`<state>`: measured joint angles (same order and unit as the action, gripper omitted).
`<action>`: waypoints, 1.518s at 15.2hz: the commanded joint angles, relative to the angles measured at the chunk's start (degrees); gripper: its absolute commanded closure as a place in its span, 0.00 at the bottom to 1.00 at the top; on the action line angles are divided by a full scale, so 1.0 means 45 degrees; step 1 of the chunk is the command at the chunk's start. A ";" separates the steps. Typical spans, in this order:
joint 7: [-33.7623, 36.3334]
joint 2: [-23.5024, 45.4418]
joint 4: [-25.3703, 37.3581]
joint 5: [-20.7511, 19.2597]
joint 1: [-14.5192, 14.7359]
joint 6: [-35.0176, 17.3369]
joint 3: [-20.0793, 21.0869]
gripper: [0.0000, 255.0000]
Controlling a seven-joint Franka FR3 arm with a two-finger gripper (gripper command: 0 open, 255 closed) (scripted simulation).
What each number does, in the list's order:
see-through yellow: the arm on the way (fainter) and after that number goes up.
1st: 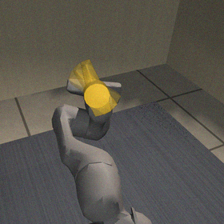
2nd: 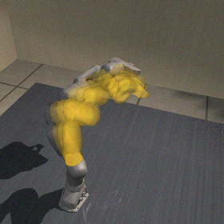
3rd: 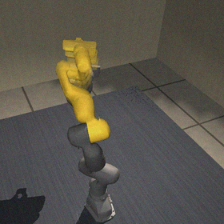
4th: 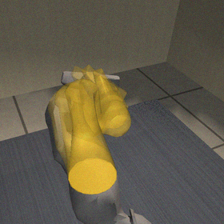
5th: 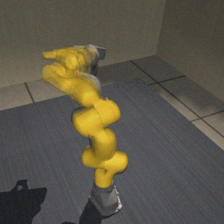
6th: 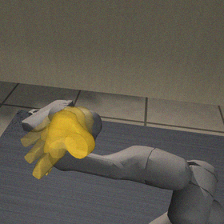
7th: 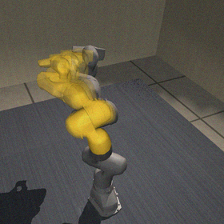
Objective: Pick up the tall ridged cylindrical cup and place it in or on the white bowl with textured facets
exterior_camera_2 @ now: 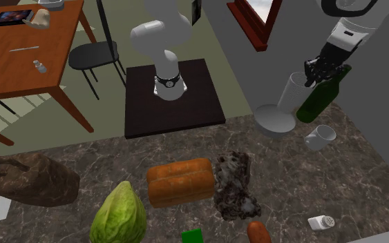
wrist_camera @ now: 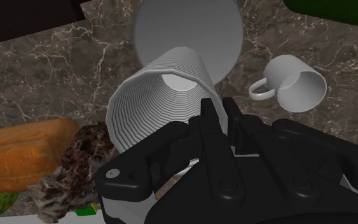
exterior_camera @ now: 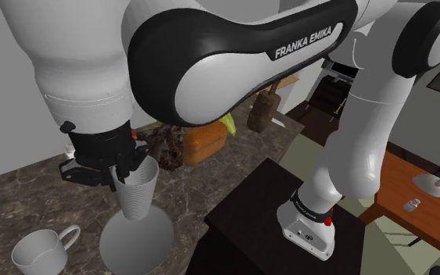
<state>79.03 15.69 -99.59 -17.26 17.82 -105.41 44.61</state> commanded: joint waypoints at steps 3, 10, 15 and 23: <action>0.0168 0.0187 -0.0476 -0.0183 0.0019 -0.0601 -0.0070 1.00; 0.0526 0.0653 -0.1160 -0.0618 0.0124 -0.1587 -0.0246 1.00; 0.0807 0.1046 -0.1543 -0.0980 0.0236 -0.2234 -0.0409 1.00; 0.0807 0.1046 -0.1543 -0.0980 0.0237 -0.2234 -0.0409 0.00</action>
<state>82.67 20.40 -106.54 -21.67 18.89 -115.46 42.77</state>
